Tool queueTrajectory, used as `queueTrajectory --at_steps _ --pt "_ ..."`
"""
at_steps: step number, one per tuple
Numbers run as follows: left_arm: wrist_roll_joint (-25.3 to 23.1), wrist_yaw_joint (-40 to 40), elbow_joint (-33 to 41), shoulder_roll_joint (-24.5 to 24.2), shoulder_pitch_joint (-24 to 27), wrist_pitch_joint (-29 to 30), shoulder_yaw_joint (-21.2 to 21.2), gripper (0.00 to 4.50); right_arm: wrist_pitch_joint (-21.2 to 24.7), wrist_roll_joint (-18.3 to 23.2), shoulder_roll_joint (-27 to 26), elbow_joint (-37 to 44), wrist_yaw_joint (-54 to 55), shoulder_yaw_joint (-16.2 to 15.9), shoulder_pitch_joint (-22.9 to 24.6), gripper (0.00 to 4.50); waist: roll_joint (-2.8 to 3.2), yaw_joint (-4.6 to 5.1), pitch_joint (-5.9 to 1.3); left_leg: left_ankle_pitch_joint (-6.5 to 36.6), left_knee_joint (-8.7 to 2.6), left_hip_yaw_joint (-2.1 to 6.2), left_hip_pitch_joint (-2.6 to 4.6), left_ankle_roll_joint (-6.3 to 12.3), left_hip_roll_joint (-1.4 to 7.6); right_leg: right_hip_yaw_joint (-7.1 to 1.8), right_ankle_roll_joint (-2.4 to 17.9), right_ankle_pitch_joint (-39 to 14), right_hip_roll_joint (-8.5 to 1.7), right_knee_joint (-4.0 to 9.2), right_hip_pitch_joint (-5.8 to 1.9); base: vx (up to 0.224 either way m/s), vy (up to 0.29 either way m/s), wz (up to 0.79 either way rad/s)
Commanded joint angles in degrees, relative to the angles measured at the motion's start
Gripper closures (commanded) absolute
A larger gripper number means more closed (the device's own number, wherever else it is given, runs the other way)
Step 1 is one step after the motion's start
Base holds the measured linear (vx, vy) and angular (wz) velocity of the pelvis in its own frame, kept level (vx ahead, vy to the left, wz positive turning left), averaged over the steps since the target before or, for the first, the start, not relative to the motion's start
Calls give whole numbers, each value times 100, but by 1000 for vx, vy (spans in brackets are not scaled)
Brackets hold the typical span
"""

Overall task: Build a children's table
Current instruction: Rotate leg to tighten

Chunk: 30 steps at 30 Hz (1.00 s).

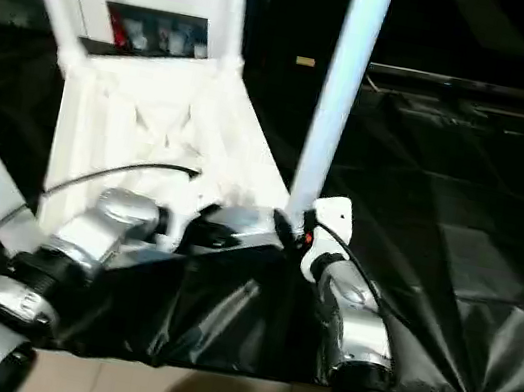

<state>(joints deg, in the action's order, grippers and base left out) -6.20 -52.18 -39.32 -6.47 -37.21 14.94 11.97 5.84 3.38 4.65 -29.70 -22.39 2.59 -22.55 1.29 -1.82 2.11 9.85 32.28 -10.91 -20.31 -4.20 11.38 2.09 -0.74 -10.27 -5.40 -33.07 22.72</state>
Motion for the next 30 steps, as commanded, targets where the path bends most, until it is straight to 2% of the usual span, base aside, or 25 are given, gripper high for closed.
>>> queueTrajectory --at_steps 1,2,5,7,9,10,14,16,19,20,21,22,23,24,25,26,27,28,30 --pt "316 122 60 630 69 -107 214 450 36 132 -620 44 -712 -801 54 100 -119 25 -213 1935 -413 58 -7 270 90 -122 768 -2514 -186 519 -130 0 0 0" --pt "320 -10 107 537 108 -145 206 450 -30 146 -432 118 -878 -744 73 79 -123 23 -215 1924 -413 56 -9 281 90 -122 767 -2499 -185 519 -135 0 0 0" --pt "323 -187 144 381 132 -220 183 450 -161 62 -130 158 -1134 -758 79 57 -120 12 -229 1878 -401 45 -4 328 97 -125 808 -2381 -183 513 -140 0 0 0" --pt "353 -506 236 164 181 -295 196 450 -178 163 210 256 -1626 -761 101 39 -125 -1 -246 1693 -395 46 -32 384 101 -121 876 -2128 -189 481 -173 0 0 0" --pt "384 -724 287 27 211 -378 208 450 -170 266 412 323 -2007 -780 121 39 -162 6 -246 1479 -370 16 -55 489 99 -124 982 -1798 -180 455 -177 0 0 0" --pt "390 -761 294 4 215 -387 209 450 -168 276 443 330 -2063 -785 123 39 -145 -14 -260 1432 -363 26 -49 516 101 -118 1016 -1737 -191 437 -194 0 0 0" --pt "569 -1814 461 -622 318 -649 242 450 -191 479 1212 435 -3487 -953 125 39 -163 -29 -270 1077 -323 1 -88 772 132 -104 1222 -1253 -199 371 -213 0 0 0" --pt "594 -2062 487 -775 327 -753 238 450 -236 466 1377 376 -3835 -1001 92 39 -141 -35 -274 1000 -314 -15 -71 757 154 -96 1323 -1088 -192 347 -207 0 0 0" --pt "607 -2315 461 -937 310 -803 237 450 -264 426 1523 265 -4168 -1069 27 62 -141 -62 -278 901 -303 -35 -44 765 170 -92 1474 -774 -171 299 -200 0 0 0" --pt "613 -2525 433 -1066 291 -860 243 450 -303 385 1619 165 -4404 -1127 -37 72 -178 -70 -264 932 -309 -42 -54 767 172 -83 1499 -802 -172 290 -204 0 0 0" --pt "613 -2525 433 -1066 291 -860 243 450 -303 385 1619 165 -4404 -1127 -37 72 -160 -83 -260 987 -312 -37 -40 752 178 -81 1504 -884 -180 293 -193 0 0 0" --pt "665 -2859 411 -1266 273 -926 285 450 -315 417 1740 37 -4726 -1226 -145 78 -158 -84 -252 1109 -316 -40 -32 705 182 -86 1497 -1020 -185 306 -186 0 0 0" --pt "681 -2918 409 -1298 271 -937 294 450 -312 436 1757 18 -4777 -1243 -165 108 -157 -79 -246 1167 -321 -40 -38 651 183 -91 1492 -1080 -188 303 -192 0 0 0" --pt "693 -2999 398 -1339 268 -952 295 450 -329 422 1764 -8 -4827 -1270 -192 108 -150 -83 -244 1185 -327 -35 -31 622 191 -93 1494 -1081 -192 305 -190 0 0 0" --pt "680 -3087 368 -1403 257 -994 300 450 -326 397 1775 -39 -4918 -1319 -227 114 -173 -79 -235 1197 -333 -35 -27 581 197 -98 1497 -1072 -193 301 -183 0 0 0" --pt "664 -3140 336 -1440 247 -1036 302 450 -327 379 1780 -70 -4989 -1348 -251 117 -170 -79 -232 1201 -336 -34 -27 561 194 -97 1502 -1071 -192 298 -186 0 0 0" --pt "653 -3181 307 -1478 234 -1061 299 450 -373 338 1780 -98 -5013 -1381 -272 127 -200 -76 -231 1168 -330 -39 -25 550 193 -104 1526 -1005 -193 290 -191 0 0 0" --pt "645 -3190 287 -1493 225 -1076 294 450 -385 325 1771 -104 -5018 -1396 -279 140 -195 -81 -227 1158 -331 -37 -25 544 195 -104 1536 -988 -196 284 -188 0 0 0" --pt "639 -3195 245 -1512 202 -1101 281 450 -406 316 1734 -103 -5014 -1420 -290 162 -220 -86 -226 1089 -326 -42 -28 549 189 -109 1546 -917 -197 273 -198 0 0 0"
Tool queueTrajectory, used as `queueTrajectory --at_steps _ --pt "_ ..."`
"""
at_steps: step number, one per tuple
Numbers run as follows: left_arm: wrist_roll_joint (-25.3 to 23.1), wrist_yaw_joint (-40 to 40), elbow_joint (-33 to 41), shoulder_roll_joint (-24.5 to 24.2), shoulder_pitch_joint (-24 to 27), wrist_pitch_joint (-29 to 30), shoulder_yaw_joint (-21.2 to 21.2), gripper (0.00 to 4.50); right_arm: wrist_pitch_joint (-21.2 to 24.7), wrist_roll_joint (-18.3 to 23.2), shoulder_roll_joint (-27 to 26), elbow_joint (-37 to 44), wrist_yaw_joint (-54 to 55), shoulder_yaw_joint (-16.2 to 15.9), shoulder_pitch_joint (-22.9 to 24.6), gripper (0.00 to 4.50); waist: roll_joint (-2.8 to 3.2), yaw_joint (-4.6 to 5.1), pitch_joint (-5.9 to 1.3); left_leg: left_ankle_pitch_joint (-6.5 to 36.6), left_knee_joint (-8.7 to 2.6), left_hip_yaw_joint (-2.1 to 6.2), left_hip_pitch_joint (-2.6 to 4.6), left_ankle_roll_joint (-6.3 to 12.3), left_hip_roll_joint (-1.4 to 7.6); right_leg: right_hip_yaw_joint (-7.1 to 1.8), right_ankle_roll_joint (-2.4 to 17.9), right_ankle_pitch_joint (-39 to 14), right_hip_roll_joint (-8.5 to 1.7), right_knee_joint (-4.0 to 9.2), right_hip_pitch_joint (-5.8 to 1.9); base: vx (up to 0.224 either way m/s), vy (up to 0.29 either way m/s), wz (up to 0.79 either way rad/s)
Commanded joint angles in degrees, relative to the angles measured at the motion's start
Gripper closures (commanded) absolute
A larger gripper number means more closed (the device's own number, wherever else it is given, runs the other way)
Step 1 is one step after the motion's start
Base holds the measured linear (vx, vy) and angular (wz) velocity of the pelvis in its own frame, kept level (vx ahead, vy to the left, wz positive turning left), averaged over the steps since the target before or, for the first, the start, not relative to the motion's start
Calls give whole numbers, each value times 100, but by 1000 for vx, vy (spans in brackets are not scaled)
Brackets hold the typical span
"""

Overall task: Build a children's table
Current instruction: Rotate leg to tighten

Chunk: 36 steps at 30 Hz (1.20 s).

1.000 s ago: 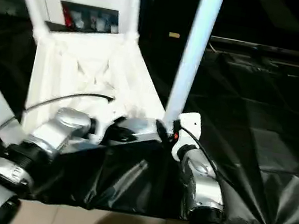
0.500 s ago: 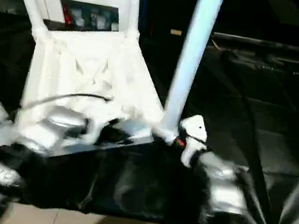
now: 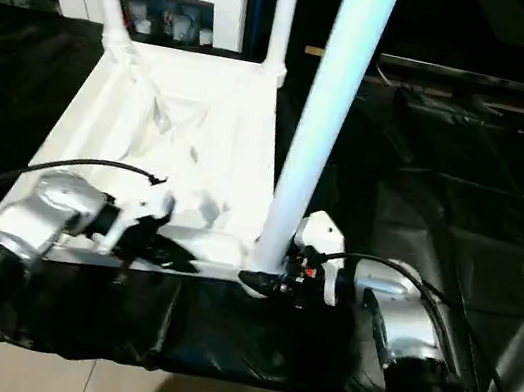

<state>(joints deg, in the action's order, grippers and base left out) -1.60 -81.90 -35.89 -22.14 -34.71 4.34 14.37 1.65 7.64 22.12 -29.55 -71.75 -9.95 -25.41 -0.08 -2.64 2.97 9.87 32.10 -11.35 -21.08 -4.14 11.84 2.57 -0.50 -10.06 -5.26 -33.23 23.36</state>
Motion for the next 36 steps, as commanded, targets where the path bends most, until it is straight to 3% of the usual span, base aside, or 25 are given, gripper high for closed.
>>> queueTrajectory --at_steps 1,6,10,14,16,18,19,22,25,27,31,36 --pt "185 -230 -108 51 -54 -50 42 450 10 -102 -20 -125 -87 -172 -9 169 -84 -7 -307 1084 -309 3 48 545 142 -157 1520 -954 -213 292 -261 0 0 0" --pt "236 -121 -171 116 -76 -36 13 450 137 100 -182 -10 -75 -138 99 177 -87 -20 -306 1090 -302 2 49 529 140 -160 1505 -1053 -221 298 -264 0 0 0" --pt "139 691 -245 462 -111 93 -100 450 378 166 -503 226 686 64 328 178 -77 -34 -296 1179 -321 10 53 440 146 -171 1438 -1207 -218 315 -253 0 0 0" --pt "-79 1464 -313 819 -118 152 -61 450 576 -28 -848 272 1661 191 398 178 -100 7 -241 1807 -363 56 100 154 110 -183 993 -2624 -249 469 -190 0 0 0" --pt "-96 2229 -358 1395 -99 471 -106 450 655 -315 -1333 150 2892 336 397 178 -59 38 -212 1994 -396 78 116 33 106 -187 849 -2946 -240 505 -147 0 0 0" --pt "-128 2721 -387 1745 -86 585 -129 450 725 -508 -1654 129 3582 354 405 178 -104 86 -229 2152 -397 110 127 -19 78 -153 636 -3348 -243 549 -159 0 0 0" --pt "-133 2868 -390 1853 -78 625 -138 450 780 -541 -1777 131 3814 378 402 178 -72 120 -243 2115 -406 109 128 -2 85 -163 636 -3199 -237 564 -153 0 0 0" --pt "-210 3205 -321 2181 5 713 -57 450 848 -648 -2281 138 4671 431 398 178 -73 122 -258 2100 -392 100 119 121 50 -173 557 -3227 -222 580 -137 0 0 0" --pt "-242 3177 -271 2216 55 701 -9 450 711 -642 -2412 205 4797 422 428 178 -48 114 -278 2032 -392 96 98 195 41 -176 462 -3243 -224 599 -134 0 0 0" --pt "-244 2978 -172 2121 81 680 11 450 435 -591 -2333 268 4773 560 438 122 -29 107 -299 1996 -396 92 86 230 50 -177 455 -3089 -221 590 -146 0 0 0" --pt "-182 2731 -112 1876 48 630 -95 450 326 -422 -1950 328 4247 703 444 90 -20 99 -324 1867 -401 85 65 281 58 -175 577 -2705 -209 550 -178 0 0 0" --pt "-84 2040 -26 1403 83 391 -50 450 207 -363 -1213 524 2960 355 586 57 -29 67 -363 1410 -341 44 15 487 71 -177 921 -1728 -206 443 -239 0 0 0"
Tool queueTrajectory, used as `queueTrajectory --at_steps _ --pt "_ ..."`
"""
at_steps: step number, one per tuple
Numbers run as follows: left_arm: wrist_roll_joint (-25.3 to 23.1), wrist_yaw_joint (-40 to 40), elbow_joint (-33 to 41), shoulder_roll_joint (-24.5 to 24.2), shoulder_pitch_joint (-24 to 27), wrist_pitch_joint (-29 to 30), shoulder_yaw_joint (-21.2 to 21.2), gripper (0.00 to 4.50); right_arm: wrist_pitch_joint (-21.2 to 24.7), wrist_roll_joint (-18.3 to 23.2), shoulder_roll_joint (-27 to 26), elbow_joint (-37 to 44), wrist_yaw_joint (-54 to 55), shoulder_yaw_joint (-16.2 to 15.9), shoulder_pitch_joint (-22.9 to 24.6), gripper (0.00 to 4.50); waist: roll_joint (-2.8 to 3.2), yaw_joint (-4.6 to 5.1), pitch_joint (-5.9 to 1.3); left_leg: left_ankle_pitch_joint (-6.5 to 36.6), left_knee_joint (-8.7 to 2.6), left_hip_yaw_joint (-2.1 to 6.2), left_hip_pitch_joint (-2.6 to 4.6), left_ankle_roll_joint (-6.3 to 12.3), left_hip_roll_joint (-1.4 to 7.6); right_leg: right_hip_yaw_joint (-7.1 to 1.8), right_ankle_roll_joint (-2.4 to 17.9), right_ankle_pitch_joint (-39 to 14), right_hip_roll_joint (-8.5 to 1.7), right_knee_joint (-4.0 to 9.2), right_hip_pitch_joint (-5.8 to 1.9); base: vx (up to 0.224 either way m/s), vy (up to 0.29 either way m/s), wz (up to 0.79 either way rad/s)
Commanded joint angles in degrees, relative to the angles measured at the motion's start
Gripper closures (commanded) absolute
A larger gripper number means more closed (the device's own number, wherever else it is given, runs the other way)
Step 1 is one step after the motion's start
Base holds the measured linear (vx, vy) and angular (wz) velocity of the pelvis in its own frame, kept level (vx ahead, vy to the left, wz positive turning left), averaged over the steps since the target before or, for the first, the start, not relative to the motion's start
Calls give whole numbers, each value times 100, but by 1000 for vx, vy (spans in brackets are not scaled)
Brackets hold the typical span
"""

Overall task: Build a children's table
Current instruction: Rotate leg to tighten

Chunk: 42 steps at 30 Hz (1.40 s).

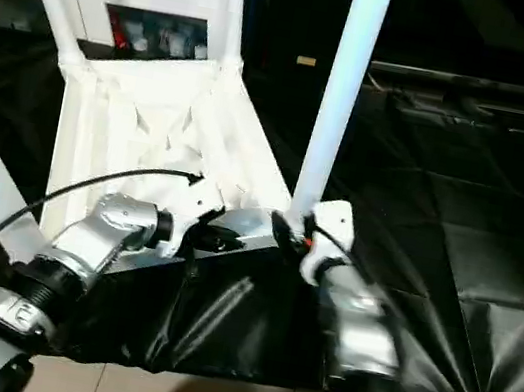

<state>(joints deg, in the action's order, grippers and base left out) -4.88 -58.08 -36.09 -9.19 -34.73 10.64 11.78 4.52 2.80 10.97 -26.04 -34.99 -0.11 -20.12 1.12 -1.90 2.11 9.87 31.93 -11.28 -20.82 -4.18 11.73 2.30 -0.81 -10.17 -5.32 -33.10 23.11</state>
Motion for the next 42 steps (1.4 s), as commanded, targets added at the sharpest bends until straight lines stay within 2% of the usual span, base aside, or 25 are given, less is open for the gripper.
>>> queueTrajectory --at_steps 1,4,7,9,12,14,16,17,18,19,23,24,30,34,36,37,38,39,41,42 --pt "270 -557 -1 1 111 -339 233 450 -127 130 68 199 -1026 -713 75 57 -137 -19 -291 1327 -313 34 -2 520 93 -140 1028 -1605 -207 422 -218 0 0 0" --pt "334 -888 28 -141 151 -427 238 450 -160 186 304 229 -1505 -808 85 57 -166 -26 -294 1107 -285 18 -21 634 90 -132 1149 -1310 -206 376 -249 0 0 0" --pt "462 -1369 112 -323 187 -426 215 450 -162 343 632 172 -2316 -832 6 57 -162 -30 -298 955 -267 12 -14 725 110 -124 1340 -963 -199 325 -260 0 0 0" --pt "506 -1641 179 -468 202 -432 276 450 -201 398 817 45 -2739 -839 -82 57 -163 -58 -286 988 -263 2 -7 755 130 -110 1424 -973 -198 306 -262 0 0 0" --pt "471 -1840 179 -614 201 -487 367 450 -235 396 929 -108 -2968 -842 -178 57 -160 -78 -276 1027 -265 -4 17 721 150 -115 1480 -977 -198 304 -241 0 0 0" --pt "429 -2055 158 -776 193 -540 441 450 -279 384 1031 -267 -3169 -884 -288 81 -158 -82 -262 1148 -277 3 10 647 148 -112 1483 -1093 -203 302 -241 0 0 0" --pt "386 -2181 111 -877 165 -599 448 450 -261 424 1087 -331 -3349 -911 -358 81 -156 -78 -250 1248 -288 6 22 566 152 -114 1457 -1232 -201 317 -236 0 0 0" --pt "377 -2195 99 -891 158 -608 445 450 -253 435 1092 -335 -3379 -912 -369 100 -155 -83 -249 1264 -290 5 24 541 155 -119 1447 -1247 -205 321 -237 0 0 0" --pt "345 -2289 62 -962 135 -640 459 450 -226 450 1106 -343 -3486 -932 -402 100 -155 -84 -248 1265 -294 9 36 500 162 -122 1459 -1193 -205 313 -231 0 0 0" --pt "331 -2355 43 -1007 122 -646 473 450 -218 431 1121 -346 -3544 -968 -418 122 -171 -82 -252 1224 -289 8 28 497 151 -120 1478 -1091 -195 296 -243 0 0 0" --pt "334 -2511 8 -1126 91 -672 531 450 -315 320 1175 -419 -3756 -1137 -456 140 -177 -94 -256 1094 -271 -3 38 541 152 -124 1596 -797 -197 263 -246 0 0 0" --pt "330 -2528 -2 -1147 84 -686 541 450 -327 317 1158 -434 -3760 -1147 -461 163 -180 -100 -248 1070 -270 -5 30 564 153 -126 1616 -753 -200 260 -247 0 0 0" --pt "323 -2420 -74 -1131 55 -690 550 450 -284 413 1027 -357 -3696 -1139 -380 182 -183 -118 -243 1092 -271 -6 42 545 155 -127 1619 -831 -205 263 -249 0 0 0" --pt "261 -1937 6 -927 68 -421 531 450 -142 487 780 -157 -3054 -950 -139 184 -175 -132 -227 1204 -292 0 47 436 161 -141 1536 -1027 -207 285 -242 0 0 0" --pt "195 -1617 25 -781 65 -272 527 450 -113 386 612 -122 -2522 -864 -27 184 -183 -112 -193 1523 -325 14 58 326 151 -138 1420 -1558 -218 347 -218 0 0 0" --pt "171 -1460 23 -691 61 -226 529 450 -143 322 517 -118 -2241 -831 28 184 -187 -91 -163 1772 -352 36 62 214 133 -139 1248 -2108 -230 402 -204 0 0 0" --pt "171 -1460 23 -691 61 -226 529 450 -143 322 517 -118 -2241 -831 28 184 -192 -80 -149 1918 -360 45 75 158 126 -140 1141 -2416 -231 438 -187 0 0 0" --pt "120 -900 -24 -326 16 -48 499 450 -4 150 159 -124 -1254 -672 155 184 -171 -39 -121 2269 -383 83 121 11 114 -141 870 -3095 -229 511 -141 0 0 0" --pt "89 -585 -70 -94 -17 43 492 450 118 86 -76 -140 -694 -560 210 184 -173 -2 -113 2464 -389 109 164 -55 111 -121 751 -3416 -235 572 -100 0 0 0" --pt "35 -335 -149 97 -53 83 510 450 244 99 -289 -176 -356 -477 226 184 -194 39 -120 2562 -396 139 149 -75 95 -90 610 -3619 -228 596 -116 0 0 0"
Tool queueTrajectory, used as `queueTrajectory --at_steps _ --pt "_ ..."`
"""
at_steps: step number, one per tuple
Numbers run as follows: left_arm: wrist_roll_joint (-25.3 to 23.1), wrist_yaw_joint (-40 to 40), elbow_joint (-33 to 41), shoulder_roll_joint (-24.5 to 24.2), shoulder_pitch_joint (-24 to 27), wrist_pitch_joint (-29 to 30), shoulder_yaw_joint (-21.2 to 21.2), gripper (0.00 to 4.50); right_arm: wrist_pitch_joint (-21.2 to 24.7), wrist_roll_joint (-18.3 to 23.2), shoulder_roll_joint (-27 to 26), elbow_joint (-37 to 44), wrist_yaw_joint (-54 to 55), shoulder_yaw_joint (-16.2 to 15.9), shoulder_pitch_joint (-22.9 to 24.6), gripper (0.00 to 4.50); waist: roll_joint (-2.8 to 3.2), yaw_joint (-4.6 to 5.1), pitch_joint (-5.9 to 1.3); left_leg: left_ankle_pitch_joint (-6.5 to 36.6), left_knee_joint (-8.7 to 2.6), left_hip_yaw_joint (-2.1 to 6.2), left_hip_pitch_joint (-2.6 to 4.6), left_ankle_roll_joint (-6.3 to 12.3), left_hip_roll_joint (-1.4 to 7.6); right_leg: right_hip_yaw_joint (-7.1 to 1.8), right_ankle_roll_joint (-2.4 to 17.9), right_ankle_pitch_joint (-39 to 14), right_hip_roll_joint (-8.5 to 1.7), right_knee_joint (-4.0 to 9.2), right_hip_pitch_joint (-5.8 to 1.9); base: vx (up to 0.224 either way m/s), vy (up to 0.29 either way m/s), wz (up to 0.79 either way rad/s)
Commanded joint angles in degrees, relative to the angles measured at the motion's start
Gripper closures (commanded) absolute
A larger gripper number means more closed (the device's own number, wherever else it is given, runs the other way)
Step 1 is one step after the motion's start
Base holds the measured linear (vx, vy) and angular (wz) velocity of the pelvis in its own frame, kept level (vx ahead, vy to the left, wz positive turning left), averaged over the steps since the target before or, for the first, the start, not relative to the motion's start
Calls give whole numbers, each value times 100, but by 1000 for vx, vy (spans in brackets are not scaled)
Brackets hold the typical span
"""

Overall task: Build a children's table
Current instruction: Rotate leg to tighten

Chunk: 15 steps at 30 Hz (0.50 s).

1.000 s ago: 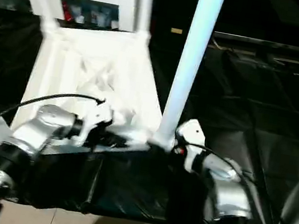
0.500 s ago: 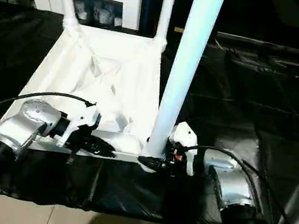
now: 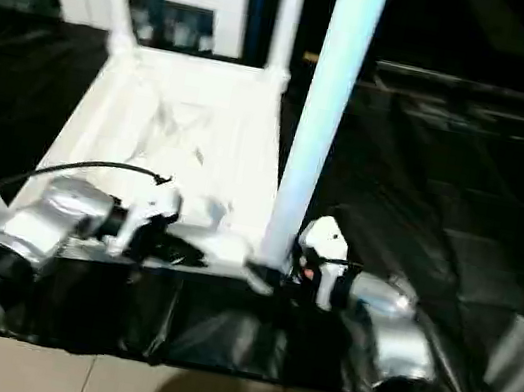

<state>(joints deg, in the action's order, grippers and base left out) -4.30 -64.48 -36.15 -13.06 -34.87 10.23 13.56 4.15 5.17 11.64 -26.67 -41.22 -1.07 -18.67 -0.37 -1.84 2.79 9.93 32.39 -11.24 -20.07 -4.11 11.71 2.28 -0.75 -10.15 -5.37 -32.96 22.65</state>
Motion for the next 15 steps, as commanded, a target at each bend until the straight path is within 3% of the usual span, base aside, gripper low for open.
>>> queueTrajectory --at_steps 1,3,4,5,7,8,9,10,11,15 --pt "-90 464 -224 653 -65 146 399 450 359 -159 -578 -210 641 -323 31 184 11 81 -177 2721 -460 155 67 -89 84 -72 479 -3728 -210 636 -45 0 0 0" --pt "-176 685 -324 890 -100 208 499 450 417 -199 -887 -359 1139 -266 -66 184 12 101 -181 2846 -453 169 94 -89 72 -48 443 -3761 -207 662 -25 0 0 0" --pt "-204 745 -348 973 -113 252 546 450 380 -205 -1017 -438 1283 -266 -141 184 88 118 -170 3033 -459 190 129 -94 61 -8 413 -3838 -207 699 -12 -67 46 -10" --pt "-228 802 -387 1050 -133 293 584 450 297 -189 -1165 -521 1370 -284 -240 184 118 171 -166 3310 -472 226 160 -96 55 59 366 -3836 -190 748 -11 0 0 0" --pt "-268 842 -448 1107 -171 335 605 450 66 -194 -1399 -606 1548 -293 -393 184 138 218 -140 3559 -487 251 191 -92 58 106 380 -3770 -171 792 0 0 0 0" --pt "-285 831 -450 1095 -177 340 605 450 5 -190 -1451 -613 1597 -269 -423 184 162 291 -132 3817 -511 294 211 -93 70 180 405 -3629 -168 819 -31 0 0 0" --pt "-297 801 -452 1056 -184 330 598 450 -58 -156 -1472 -618 1604 -221 -452 184 198 321 -133 3953 -556 338 177 -102 88 230 425 -3456 -184 805 -106 0 0 0" --pt "-297 801 -452 1056 -184 330 598 450 -58 -156 -1472 -618 1604 -221 -452 184 186 350 -129 4003 -568 345 158 -102 87 244 427 -3380 -182 805 -125 0 0 0" --pt "-311 799 -458 1040 -193 333 588 450 -78 -142 -1488 -605 1631 -185 -465 129 191 361 -143 3999 -578 355 144 -106 88 235 454 -3304 -200 791 -148 0 0 0" --pt "-384 539 -405 684 -201 251 556 450 15 -19 -1110 -334 1097 -118 -394 94 123 339 -179 3358 -549 291 84 54 73 72 742 -3093 -282 738 -138 0 0 0"
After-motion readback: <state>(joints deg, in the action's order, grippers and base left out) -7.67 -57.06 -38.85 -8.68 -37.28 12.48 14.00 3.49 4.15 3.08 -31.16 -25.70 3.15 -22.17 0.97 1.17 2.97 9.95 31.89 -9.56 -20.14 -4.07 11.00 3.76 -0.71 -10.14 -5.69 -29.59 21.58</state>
